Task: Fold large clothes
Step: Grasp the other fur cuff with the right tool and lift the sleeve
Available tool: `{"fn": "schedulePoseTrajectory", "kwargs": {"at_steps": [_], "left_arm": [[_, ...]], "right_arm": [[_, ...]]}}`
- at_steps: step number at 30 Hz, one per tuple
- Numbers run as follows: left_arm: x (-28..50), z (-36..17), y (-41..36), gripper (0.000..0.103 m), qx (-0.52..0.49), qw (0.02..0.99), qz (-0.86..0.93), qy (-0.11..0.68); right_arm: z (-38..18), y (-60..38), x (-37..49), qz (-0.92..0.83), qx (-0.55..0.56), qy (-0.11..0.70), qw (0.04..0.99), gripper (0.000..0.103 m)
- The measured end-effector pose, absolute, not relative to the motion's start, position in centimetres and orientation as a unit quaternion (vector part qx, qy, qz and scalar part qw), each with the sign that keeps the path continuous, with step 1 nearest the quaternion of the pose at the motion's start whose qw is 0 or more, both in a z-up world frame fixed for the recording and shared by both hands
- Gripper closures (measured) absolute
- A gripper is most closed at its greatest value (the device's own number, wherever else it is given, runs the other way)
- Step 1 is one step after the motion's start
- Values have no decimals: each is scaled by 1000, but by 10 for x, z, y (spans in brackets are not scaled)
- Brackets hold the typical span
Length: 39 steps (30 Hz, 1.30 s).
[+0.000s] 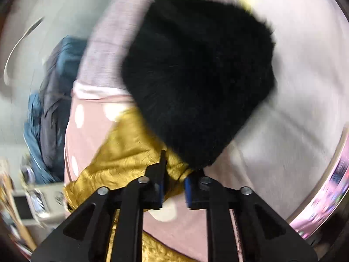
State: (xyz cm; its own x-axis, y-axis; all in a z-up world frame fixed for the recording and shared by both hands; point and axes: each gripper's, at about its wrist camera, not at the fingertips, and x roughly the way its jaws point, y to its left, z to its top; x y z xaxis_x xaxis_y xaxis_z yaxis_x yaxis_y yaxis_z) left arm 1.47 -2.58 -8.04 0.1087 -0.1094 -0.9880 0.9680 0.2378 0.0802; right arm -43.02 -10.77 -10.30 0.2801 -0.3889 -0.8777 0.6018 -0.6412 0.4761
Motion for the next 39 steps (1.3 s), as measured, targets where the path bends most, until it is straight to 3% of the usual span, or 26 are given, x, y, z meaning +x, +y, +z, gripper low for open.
{"fn": "schedulePoseTrajectory", "kwargs": {"at_steps": [1,2,3,10,11,12,14,17,24,30,39], "left_arm": [[12,-79,-25,6,431,608,-443,498],[12,-78,-24,6,430,609,-443,497],[13,-77,-22,6,428,610,-443,498],[26,-79,-17,6,409,616,-431,517],[27,-79,-17,6,409,616,-430,518],[26,-79,-16,6,411,616,-429,517],[29,-77,-13,6,411,619,-430,512],[40,-76,-11,6,406,627,-431,507],[59,-74,2,6,378,639,-421,521],[71,-75,13,6,358,648,-415,528],[101,-69,45,6,313,680,-381,543]], "right_arm": [[-108,-98,-435,-593,694,59,404,71],[-108,-91,-437,-600,695,52,392,54],[-105,-87,-440,-610,690,50,385,45],[-91,-98,-457,-632,663,38,399,37],[-92,-102,-459,-633,665,41,395,39],[-92,-105,-461,-632,666,39,394,55],[-87,-115,-459,-628,665,38,402,71],[-62,-134,-453,-628,648,42,428,82],[56,-170,-425,-693,485,57,531,86],[77,-196,-351,-679,414,159,585,86],[100,-198,-102,-527,264,295,752,86]]}}
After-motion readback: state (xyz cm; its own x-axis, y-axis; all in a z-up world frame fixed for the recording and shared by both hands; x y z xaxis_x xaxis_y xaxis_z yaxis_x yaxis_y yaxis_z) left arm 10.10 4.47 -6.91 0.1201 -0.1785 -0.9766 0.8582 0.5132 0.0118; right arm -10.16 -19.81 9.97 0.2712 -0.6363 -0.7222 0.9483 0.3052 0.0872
